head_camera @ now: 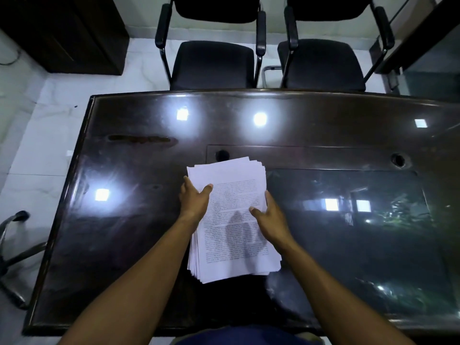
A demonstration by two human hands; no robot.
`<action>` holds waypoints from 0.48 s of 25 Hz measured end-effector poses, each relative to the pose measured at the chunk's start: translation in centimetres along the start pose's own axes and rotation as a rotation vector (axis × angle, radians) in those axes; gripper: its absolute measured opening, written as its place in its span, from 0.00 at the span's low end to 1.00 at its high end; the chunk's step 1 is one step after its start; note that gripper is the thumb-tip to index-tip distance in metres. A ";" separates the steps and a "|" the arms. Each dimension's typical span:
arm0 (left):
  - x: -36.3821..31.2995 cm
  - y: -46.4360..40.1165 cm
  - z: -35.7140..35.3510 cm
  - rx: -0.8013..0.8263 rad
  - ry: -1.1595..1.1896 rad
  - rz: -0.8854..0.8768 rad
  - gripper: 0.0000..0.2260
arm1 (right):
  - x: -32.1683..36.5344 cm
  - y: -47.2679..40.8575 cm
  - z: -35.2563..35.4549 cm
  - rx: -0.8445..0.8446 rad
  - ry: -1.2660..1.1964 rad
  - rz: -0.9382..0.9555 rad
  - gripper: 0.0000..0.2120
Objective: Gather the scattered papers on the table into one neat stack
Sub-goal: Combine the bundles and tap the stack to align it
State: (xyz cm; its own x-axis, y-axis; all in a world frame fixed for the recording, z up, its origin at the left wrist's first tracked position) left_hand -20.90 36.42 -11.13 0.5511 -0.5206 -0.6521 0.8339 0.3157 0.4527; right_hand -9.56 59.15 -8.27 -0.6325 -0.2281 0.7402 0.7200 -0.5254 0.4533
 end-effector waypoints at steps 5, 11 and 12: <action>0.4 0.5 2.0 -0.024 -0.030 0.080 0.42 | -2.4 1.2 1.6 -0.048 0.023 -0.125 0.37; 6.3 7.5 3.0 0.151 0.222 0.101 0.37 | -5.9 8.5 2.1 -0.103 0.009 -0.184 0.25; 7.0 8.8 2.8 0.175 0.247 0.093 0.37 | -5.9 9.6 1.5 -0.095 -0.009 -0.175 0.22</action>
State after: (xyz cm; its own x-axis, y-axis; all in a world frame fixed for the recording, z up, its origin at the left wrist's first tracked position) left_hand -9.81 33.32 -10.03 0.6330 -0.2811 -0.7213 0.7737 0.2000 0.6011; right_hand 1.51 56.68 -7.54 -0.7424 -0.1195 0.6592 0.5693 -0.6313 0.5267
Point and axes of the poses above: each hand's wrist, its own y-axis away from the middle knuckle, its own z-axis out of the back of the hand, x = y × z, the point moved 9 cm from there along -y, towards the middle knuckle, and after that the axes turned 15 degrees about -x, right-handed, at the moved point
